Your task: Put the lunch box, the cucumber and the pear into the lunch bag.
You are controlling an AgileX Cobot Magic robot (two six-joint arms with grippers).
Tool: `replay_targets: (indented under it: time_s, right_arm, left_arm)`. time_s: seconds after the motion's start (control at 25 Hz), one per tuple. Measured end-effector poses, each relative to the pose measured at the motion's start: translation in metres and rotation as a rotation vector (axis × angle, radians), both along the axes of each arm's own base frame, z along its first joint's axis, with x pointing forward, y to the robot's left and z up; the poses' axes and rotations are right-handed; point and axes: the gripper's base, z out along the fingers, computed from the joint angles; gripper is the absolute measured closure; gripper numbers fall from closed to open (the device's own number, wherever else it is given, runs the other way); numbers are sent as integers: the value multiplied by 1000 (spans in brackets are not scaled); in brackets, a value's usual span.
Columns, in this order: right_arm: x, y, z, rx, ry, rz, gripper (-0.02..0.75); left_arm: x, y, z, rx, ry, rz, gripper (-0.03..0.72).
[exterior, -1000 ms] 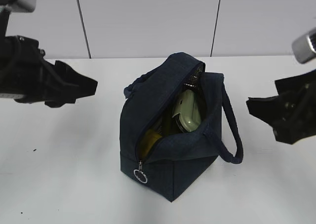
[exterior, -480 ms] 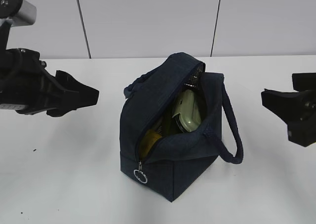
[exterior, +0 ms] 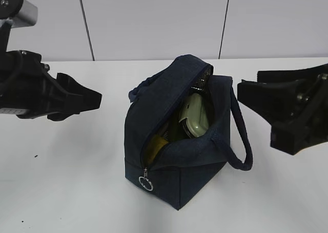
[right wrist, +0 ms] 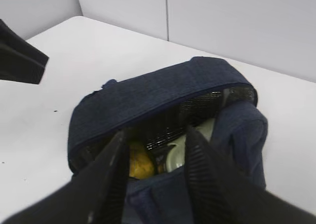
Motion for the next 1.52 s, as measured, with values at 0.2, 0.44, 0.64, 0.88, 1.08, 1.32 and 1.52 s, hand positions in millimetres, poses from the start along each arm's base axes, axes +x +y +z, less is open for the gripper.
replay_targets:
  time_s: [0.2, 0.44, 0.64, 0.88, 1.08, 1.32, 1.52]
  right_arm:
    - [-6, 8, 0, 65, 52, 25, 468]
    - [-20, 22, -6, 63, 136, 121, 479]
    - [-36, 34, -12, -41, 149, 262, 479]
    - [-33, 35, -6, -16, 85, 252, 479]
    - [-31, 36, -8, -26, 77, 251, 479]
    - [-30, 38, -10, -46, 71, 259, 479]
    - [-27, 39, -12, -43, 76, 233, 479]
  left_arm:
    - [0, 0, 0, -2, 2, 0, 389]
    - [0, 0, 0, -2, 1, 1, 389]
    - [0, 0, 0, -2, 1, 1, 389]
    - [0, 0, 0, -5, 3, 2, 389]
    - [0, 0, 0, -5, 3, 2, 395]
    - [0, 0, 0, -5, 3, 1, 409]
    - [0, 0, 0, -5, 3, 1, 428]
